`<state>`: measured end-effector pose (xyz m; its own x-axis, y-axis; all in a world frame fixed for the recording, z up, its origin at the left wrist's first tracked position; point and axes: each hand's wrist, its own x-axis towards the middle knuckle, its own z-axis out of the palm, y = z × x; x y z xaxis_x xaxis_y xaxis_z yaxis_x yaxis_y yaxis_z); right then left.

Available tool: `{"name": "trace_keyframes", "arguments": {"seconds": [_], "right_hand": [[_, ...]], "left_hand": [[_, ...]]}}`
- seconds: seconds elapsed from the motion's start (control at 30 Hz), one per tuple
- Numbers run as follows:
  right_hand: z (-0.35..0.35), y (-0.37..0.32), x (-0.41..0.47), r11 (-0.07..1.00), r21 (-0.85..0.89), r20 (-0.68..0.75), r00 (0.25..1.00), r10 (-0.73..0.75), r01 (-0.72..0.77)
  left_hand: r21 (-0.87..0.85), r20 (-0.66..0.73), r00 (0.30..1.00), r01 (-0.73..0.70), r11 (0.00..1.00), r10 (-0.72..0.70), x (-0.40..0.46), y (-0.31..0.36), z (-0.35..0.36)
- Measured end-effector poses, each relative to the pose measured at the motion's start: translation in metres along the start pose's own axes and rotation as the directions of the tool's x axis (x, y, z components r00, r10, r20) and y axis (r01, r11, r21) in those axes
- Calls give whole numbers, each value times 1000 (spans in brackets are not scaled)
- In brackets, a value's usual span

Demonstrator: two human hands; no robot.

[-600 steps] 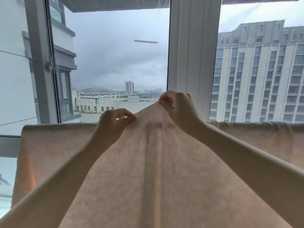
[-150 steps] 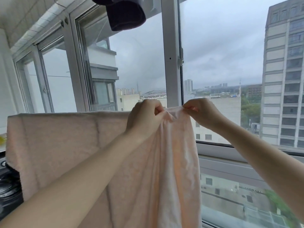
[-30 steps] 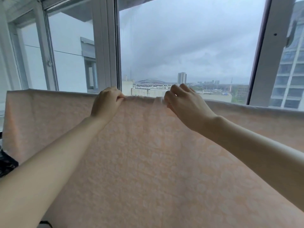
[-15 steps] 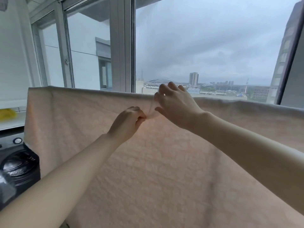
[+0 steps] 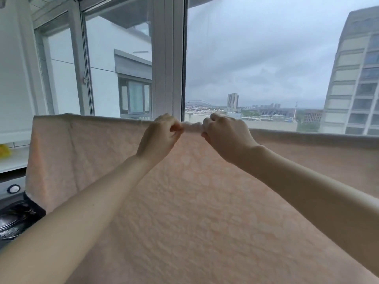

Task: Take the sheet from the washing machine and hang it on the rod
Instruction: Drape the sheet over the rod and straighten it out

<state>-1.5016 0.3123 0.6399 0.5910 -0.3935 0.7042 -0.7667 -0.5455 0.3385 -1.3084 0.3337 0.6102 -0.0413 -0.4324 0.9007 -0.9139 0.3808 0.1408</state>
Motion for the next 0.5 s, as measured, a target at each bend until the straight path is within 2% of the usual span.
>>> {"name": "trace_keyframes", "arguments": {"seconds": [0.1, 0.27, 0.37, 0.5], "right_hand": [[10, -20, 12, 999, -21, -19, 999, 42, -42], [22, -41, 20, 994, -44, -108, 990, 95, -100], [25, -47, 18, 990, -52, -152, 981, 123, -132], [24, -59, 23, 990, -22, -168, 976, 137, -143]], "left_hand": [[26, 29, 999, 25, 999, -26, 15, -48, -13], [-5, 148, 989, -30, 1000, 30, 15, -125, -30], [39, 115, 991, -71, 997, 66, 8, -154, -38], [23, 24, 987, -160, 987, 160, 1, -158, -44]]}}
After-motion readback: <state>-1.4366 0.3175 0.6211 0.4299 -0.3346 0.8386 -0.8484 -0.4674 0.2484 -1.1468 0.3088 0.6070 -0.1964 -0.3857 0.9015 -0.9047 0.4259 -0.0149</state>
